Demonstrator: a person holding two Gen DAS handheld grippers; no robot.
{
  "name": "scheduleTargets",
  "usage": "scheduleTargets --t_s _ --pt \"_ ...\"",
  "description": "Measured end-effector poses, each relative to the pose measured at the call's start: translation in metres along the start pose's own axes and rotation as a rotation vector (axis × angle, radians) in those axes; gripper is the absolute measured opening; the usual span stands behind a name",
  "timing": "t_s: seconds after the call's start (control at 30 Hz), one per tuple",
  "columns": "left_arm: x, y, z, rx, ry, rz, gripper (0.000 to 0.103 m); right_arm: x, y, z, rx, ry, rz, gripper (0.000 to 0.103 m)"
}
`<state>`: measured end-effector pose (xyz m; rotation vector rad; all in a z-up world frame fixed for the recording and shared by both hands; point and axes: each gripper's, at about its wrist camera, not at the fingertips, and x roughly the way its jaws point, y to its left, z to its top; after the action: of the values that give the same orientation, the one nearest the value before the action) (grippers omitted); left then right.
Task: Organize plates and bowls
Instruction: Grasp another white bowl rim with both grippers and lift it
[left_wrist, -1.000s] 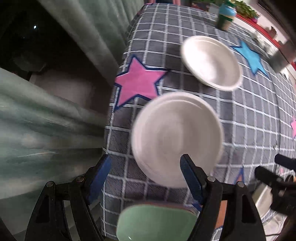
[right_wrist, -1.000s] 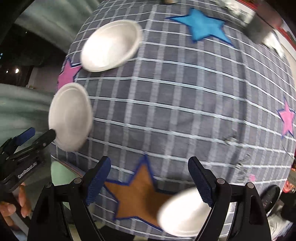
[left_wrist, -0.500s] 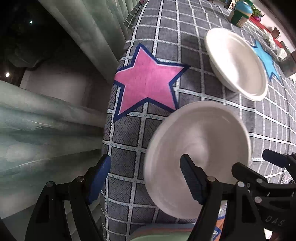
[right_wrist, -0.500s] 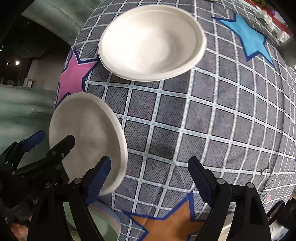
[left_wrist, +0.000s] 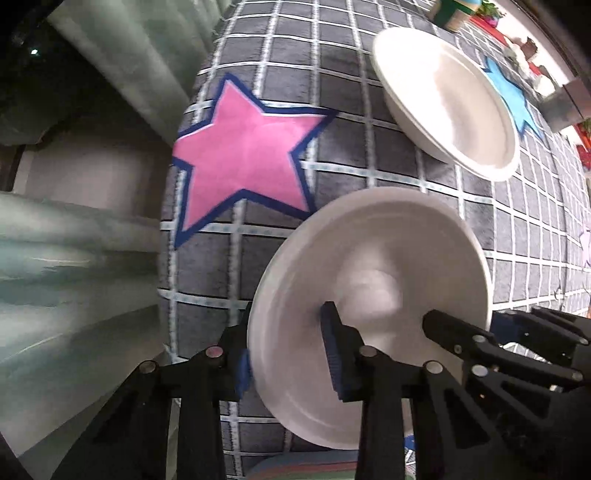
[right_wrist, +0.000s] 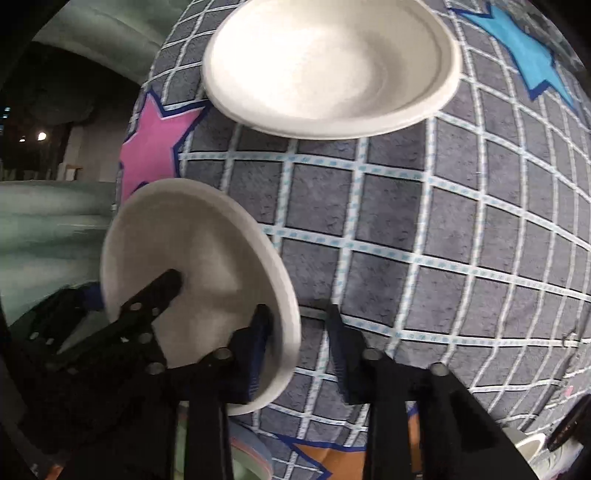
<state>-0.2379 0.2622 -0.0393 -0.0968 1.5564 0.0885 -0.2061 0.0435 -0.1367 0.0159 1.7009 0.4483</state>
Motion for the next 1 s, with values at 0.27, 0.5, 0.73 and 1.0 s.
scheduleTargets --t_s 0.27,0.5,0.73,1.0 --pt "0.002 -0.028 -0.01 0.069 0.014 -0.02 0.035 0.009 -0.009 -0.011 0.069 0.003 -0.001 0.024" --pt "-0.009 -0.07 -0.023 0.124 0.015 -0.027 0.035 0.006 -0.028 -0.034 0.12 0.0 -0.001 0.024" --pt "-0.039 -0.118 -0.04 0.136 -0.027 -0.026 0.035 -0.017 -0.052 -0.057 0.129 -0.043 0.02 0.024" --pt "-0.074 -0.197 -0.089 0.168 -0.064 -0.036 0.035 -0.049 -0.088 -0.111 0.118 -0.09 0.025 0.024"
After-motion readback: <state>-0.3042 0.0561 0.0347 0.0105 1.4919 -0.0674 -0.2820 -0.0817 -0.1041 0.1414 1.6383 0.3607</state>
